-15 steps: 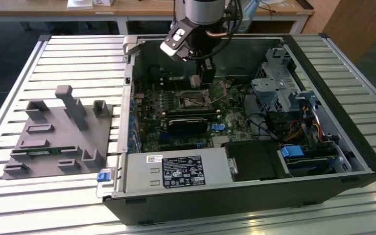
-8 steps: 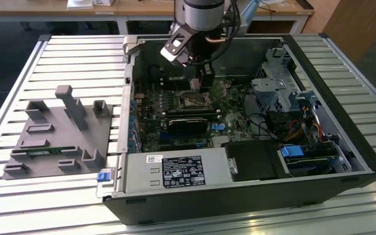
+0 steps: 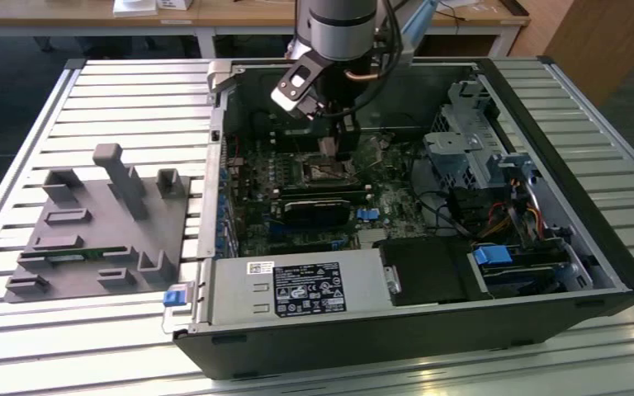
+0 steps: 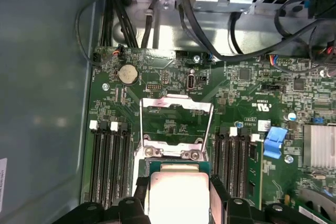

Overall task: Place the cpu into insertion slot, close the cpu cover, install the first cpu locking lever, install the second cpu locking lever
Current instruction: 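Place the cpu into insertion slot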

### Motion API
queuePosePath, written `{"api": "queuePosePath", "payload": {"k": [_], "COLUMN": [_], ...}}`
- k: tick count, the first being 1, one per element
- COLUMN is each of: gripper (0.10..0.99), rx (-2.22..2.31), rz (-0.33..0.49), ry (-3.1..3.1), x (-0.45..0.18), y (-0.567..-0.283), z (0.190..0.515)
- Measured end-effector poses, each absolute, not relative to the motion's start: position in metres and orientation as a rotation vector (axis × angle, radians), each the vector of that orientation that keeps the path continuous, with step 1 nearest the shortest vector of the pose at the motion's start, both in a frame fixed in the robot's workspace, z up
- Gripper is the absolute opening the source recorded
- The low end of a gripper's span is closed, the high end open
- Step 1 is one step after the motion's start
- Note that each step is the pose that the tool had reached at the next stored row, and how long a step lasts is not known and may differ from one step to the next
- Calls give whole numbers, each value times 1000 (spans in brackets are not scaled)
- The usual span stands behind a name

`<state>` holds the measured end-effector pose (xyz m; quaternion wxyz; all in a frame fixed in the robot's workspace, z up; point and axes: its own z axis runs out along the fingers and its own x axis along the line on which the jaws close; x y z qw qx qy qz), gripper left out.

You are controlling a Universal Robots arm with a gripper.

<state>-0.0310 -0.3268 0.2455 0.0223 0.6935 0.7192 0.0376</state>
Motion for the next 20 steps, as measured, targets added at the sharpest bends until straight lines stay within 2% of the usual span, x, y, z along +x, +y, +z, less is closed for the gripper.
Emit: {"api": "queuePosePath", "payload": {"k": [20], "gripper": [541], "rx": [2148], "rz": [116], "ry": [2228], "x": [-33], "y": [-326], "z": [239]}}
